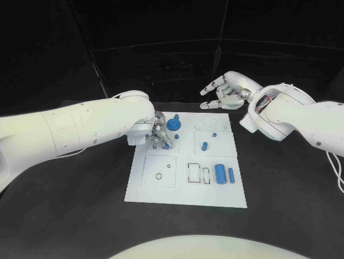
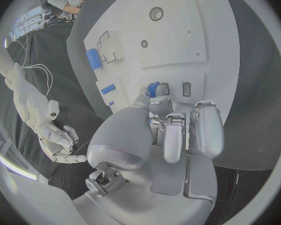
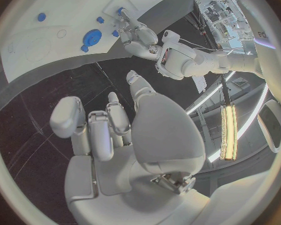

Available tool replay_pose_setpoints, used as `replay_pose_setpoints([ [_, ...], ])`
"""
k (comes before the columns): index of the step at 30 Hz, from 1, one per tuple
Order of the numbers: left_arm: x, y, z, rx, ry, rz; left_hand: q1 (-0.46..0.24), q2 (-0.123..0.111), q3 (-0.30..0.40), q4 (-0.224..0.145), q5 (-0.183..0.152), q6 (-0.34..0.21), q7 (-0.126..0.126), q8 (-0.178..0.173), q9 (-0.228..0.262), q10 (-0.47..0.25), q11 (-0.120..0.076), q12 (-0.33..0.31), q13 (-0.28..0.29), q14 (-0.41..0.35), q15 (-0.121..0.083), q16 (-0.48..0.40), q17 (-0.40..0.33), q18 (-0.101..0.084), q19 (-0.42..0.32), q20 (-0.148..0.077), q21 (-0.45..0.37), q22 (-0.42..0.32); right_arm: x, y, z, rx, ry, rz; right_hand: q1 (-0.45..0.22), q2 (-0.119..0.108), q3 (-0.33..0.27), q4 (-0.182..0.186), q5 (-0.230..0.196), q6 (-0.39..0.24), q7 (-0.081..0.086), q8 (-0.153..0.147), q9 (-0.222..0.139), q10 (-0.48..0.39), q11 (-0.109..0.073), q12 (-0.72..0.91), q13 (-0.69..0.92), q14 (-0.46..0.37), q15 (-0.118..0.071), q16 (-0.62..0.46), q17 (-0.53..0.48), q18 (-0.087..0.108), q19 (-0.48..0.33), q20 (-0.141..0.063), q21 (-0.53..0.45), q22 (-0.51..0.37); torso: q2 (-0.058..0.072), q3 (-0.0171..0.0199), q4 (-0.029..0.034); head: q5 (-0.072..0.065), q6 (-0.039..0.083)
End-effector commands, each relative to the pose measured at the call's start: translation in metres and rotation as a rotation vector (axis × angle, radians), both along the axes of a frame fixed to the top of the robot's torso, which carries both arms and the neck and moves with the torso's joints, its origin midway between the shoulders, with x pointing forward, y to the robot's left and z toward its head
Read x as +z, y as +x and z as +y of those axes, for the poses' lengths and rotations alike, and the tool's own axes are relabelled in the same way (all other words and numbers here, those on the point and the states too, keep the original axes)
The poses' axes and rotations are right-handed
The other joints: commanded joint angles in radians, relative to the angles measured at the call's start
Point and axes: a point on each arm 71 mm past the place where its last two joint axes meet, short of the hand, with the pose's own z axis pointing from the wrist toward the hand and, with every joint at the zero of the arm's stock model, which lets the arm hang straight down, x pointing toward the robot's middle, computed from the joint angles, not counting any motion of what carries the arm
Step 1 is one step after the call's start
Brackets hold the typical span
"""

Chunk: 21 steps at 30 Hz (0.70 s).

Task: Assemble the parts on the task board

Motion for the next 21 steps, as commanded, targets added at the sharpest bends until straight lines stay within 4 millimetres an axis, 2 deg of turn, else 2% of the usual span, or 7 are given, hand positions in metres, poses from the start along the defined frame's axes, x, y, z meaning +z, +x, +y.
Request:
replay_pose_setpoints([
  [1, -0.0017, -0.0011, 0.0015, -0.005, 0.013, 0.006, -0.002, -0.007, 0.051, -0.026, 0.017, -0.008, 0.001, -0.010, -0.002, -0.003, -0.006, -0.010, -0.005, 0.106, -0.004, 0.006, 0.263, -0.006, 0.002, -0.005, 0.006, 0.002, 0.0010, 0.0002, 0.0008, 0.006, -0.002, 0.001, 0.005, 0.003, -0.006, 0.002, 0.006, 0.003, -0.001, 0.005, 0.001, -0.004, -0.002, -0.002, 0.001, 0.063, -0.002, -0.005, 0.096, 0.012, -0.005, -0.001, -0.004, -0.001, 0.000, -0.0001, 0.0007, 0.000, 0.000],
  [5, -0.0018, -0.0012, 0.0032, -0.002, 0.008, 0.004, -0.037, -0.036, 0.139, -0.047, 0.031, -0.007, 0.004, -0.018, -0.003, -0.002, -0.006, -0.017, -0.008, 0.106, -0.003, 0.006, 0.263, -0.006, 0.002, -0.002, 0.007, 0.005, 0.0009, 0.0004, 0.0007, 0.006, -0.002, 0.001, 0.005, 0.003, -0.006, 0.002, 0.006, 0.003, -0.001, 0.005, 0.001, -0.004, -0.002, -0.002, 0.001, 0.063, -0.002, -0.005, 0.096, 0.012, -0.005, -0.001, -0.004, -0.001, 0.000, -0.0002, 0.0011, 0.001, -0.001],
  [8, -0.0017, -0.0009, 0.0047, 0.002, 0.003, 0.000, -0.068, -0.062, 0.218, -0.061, 0.074, -0.007, 0.005, -0.021, -0.002, -0.002, -0.005, -0.021, -0.010, 0.106, -0.001, 0.006, 0.263, -0.006, 0.001, -0.002, 0.007, 0.007, 0.0008, 0.0007, 0.0006, 0.006, -0.003, 0.001, 0.006, 0.003, -0.006, 0.002, 0.006, 0.003, -0.001, 0.005, 0.001, -0.004, -0.002, -0.002, 0.002, 0.064, -0.002, -0.005, 0.096, 0.012, -0.005, -0.001, -0.004, -0.001, 0.000, -0.0001, 0.0018, 0.002, -0.001],
  [10, -0.0017, -0.0008, 0.0053, 0.004, 0.000, -0.003, -0.126, -0.105, 0.338, -0.070, 0.095, -0.002, 0.011, -0.019, 0.004, 0.002, -0.004, -0.023, -0.010, 0.106, 0.003, 0.006, 0.263, -0.006, 0.002, -0.002, 0.007, 0.010, 0.0007, 0.0008, 0.0006, 0.006, -0.003, 0.001, 0.006, 0.004, -0.007, 0.002, 0.007, 0.004, -0.001, 0.006, 0.001, -0.003, -0.002, -0.001, 0.002, 0.064, -0.002, -0.004, 0.098, 0.012, -0.005, -0.001, -0.004, -0.001, 0.000, 0.0002, 0.0020, 0.003, -0.001],
  [14, -0.0014, -0.0004, 0.0065, 0.009, -0.013, -0.014, -0.186, -0.163, 0.508, -0.086, 0.134, -0.003, 0.011, -0.008, 0.019, 0.008, -0.002, -0.023, -0.008, 0.106, 0.005, 0.006, 0.263, -0.006, 0.003, -0.001, 0.008, 0.016, 0.0006, 0.0013, 0.0004, 0.005, -0.004, 0.002, 0.006, 0.004, -0.007, 0.002, 0.007, 0.004, -0.001, 0.006, 0.001, -0.003, -0.002, -0.001, 0.002, 0.064, -0.002, -0.004, 0.098, 0.012, -0.005, -0.001, -0.004, -0.001, 0.000, 0.0003, 0.0017, 0.006, -0.002],
  [17, -0.0014, -0.0005, 0.0072, 0.016, -0.026, -0.016, -0.218, -0.197, 0.595, -0.095, 0.192, -0.005, 0.013, 0.003, 0.032, 0.012, 0.001, -0.023, -0.008, 0.106, 0.001, 0.006, 0.263, -0.008, 0.004, 0.004, 0.010, 0.019, 0.0005, 0.0016, 0.0002, 0.004, -0.004, 0.002, 0.005, 0.004, -0.008, 0.002, 0.008, 0.004, -0.001, 0.006, 0.001, -0.003, -0.002, -0.001, 0.003, 0.064, -0.002, -0.004, 0.098, 0.012, -0.004, -0.001, -0.004, 0.000, 0.000, -0.0001, 0.0009, 0.007, -0.002],
  [21, -0.0014, -0.0010, 0.0078, 0.027, -0.044, -0.016, -0.244, -0.220, 0.673, -0.102, 0.217, -0.009, 0.012, 0.018, 0.049, 0.017, 0.000, -0.023, -0.008, 0.106, 0.002, 0.006, 0.263, -0.007, 0.005, 0.003, 0.010, 0.022, 0.0004, 0.0019, 0.0000, 0.004, -0.005, 0.002, 0.005, 0.004, -0.008, 0.002, 0.008, 0.004, -0.001, 0.006, 0.001, -0.003, -0.002, -0.001, 0.003, 0.064, -0.002, -0.004, 0.098, 0.012, -0.004, -0.001, -0.004, 0.000, 0.000, 0.0002, 0.0011, 0.008, -0.002],
])
